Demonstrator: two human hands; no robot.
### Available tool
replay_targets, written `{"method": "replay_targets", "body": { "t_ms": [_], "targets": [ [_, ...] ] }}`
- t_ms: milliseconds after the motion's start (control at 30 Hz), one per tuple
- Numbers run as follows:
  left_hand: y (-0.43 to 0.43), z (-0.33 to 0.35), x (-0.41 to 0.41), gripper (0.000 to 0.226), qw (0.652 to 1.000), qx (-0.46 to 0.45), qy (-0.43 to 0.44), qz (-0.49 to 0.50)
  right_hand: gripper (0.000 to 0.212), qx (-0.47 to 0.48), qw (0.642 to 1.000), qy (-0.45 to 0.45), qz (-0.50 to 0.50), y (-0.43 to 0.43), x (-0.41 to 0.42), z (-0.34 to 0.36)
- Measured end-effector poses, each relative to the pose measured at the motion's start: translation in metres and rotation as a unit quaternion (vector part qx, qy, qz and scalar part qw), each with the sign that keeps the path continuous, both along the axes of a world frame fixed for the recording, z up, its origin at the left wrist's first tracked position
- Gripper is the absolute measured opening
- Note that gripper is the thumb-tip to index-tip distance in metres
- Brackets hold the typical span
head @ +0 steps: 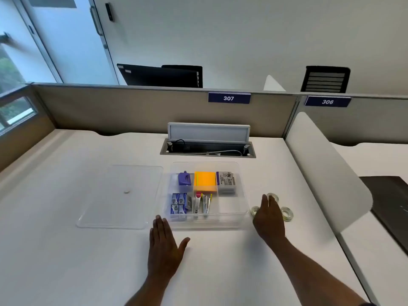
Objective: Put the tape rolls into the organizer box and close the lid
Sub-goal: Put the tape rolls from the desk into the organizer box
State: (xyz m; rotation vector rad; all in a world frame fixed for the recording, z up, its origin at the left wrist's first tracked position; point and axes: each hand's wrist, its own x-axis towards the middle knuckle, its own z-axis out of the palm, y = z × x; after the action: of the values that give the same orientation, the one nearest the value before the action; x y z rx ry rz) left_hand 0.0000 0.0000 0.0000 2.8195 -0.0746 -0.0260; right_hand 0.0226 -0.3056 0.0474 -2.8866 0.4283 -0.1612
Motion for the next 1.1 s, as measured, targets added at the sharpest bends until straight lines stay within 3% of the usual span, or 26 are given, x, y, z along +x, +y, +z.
{"method": "replay_targets", "body": {
  "t_ms": [100, 200, 433, 700, 800, 867, 967, 1100],
  "targets": [
    [0.003, -0.009, -0.005, 0.108, 0.999, -0.009, 0.027, 0.036, 0.056, -0.001, 1.000, 0.005, 0.005, -0.016, 0.003, -0.006],
    [0.003, -0.020, -0.008, 0.114, 0.998, 0.002, 0.045, 0.037, 0.061, 0.004, 0.996, 0.073, 0.058, -0.030, 0.004, -0.018],
    [0.011, -0.030, -0.002, 0.105, 0.999, 0.047, 0.021, -0.003, 0.060, 0.021, 0.977, 0.182, 0.109, -0.038, 0.007, -0.023],
    [0.012, -0.032, -0.003, 0.101, 0.998, 0.060, 0.017, 0.001, 0.034, 0.004, 0.986, 0.135, 0.101, -0.034, 0.015, -0.025],
    [0.012, -0.032, -0.003, 0.100, 0.998, 0.065, 0.019, 0.000, 0.027, -0.038, 0.995, 0.017, 0.089, -0.029, 0.024, -0.015],
    [0.012, -0.033, -0.002, 0.100, 0.998, 0.065, 0.013, 0.001, 0.028, 0.009, 0.997, -0.051, 0.061, -0.026, 0.035, -0.003],
    [0.012, -0.034, -0.002, 0.100, 0.998, 0.068, 0.008, 0.002, 0.041, 0.075, 0.993, -0.079, 0.047, -0.015, 0.059, 0.018],
    [0.012, -0.035, -0.002, 0.100, 0.998, 0.056, 0.006, 0.006, 0.040, 0.078, 0.984, -0.023, 0.160, 0.010, 0.082, 0.026]
  ]
}}
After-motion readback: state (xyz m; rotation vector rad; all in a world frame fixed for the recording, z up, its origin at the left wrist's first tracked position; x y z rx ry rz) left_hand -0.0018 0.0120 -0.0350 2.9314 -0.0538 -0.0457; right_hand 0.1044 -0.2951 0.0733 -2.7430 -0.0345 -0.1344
